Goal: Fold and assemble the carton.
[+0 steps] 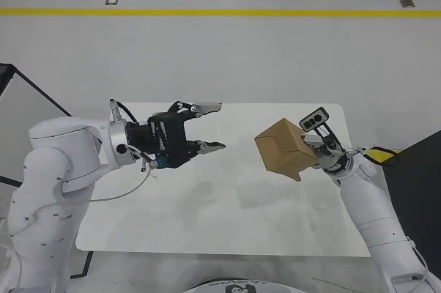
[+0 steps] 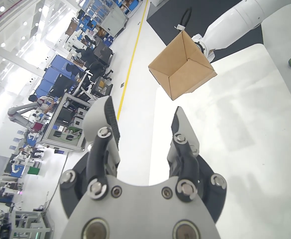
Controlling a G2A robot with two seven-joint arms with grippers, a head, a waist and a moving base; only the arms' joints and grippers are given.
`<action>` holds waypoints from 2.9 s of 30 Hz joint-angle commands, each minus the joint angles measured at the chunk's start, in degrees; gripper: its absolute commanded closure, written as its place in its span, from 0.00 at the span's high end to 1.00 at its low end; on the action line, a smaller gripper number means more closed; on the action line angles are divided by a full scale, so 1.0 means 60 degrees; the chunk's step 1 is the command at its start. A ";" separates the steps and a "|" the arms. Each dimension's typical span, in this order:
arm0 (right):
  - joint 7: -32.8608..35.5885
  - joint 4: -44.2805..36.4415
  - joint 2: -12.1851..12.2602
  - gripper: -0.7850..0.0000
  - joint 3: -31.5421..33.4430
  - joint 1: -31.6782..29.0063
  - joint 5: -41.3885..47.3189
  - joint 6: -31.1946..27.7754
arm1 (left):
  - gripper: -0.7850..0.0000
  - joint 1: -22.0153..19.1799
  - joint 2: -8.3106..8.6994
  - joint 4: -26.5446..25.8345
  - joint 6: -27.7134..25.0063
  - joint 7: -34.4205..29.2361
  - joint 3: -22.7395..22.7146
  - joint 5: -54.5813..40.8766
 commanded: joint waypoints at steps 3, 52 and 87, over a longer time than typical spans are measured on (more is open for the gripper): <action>0.0000 0.0000 0.0000 0.00 0.0000 0.0000 0.0000 0.0000 | 1.00 0.0495 0.0207 -0.0172 0.0004 -0.0246 -0.0746 -0.0837; -0.0720 -0.3345 0.0599 0.00 0.0907 0.1214 -0.8136 -0.2033 | 1.00 0.1904 0.0987 -0.0599 0.0004 -0.0946 -0.2984 -0.3212; -0.0243 -0.5189 0.1139 0.00 -0.3405 0.4634 -1.6878 -0.3276 | 1.00 0.1904 0.0987 -0.0599 0.0004 -0.0946 -0.2984 -0.3212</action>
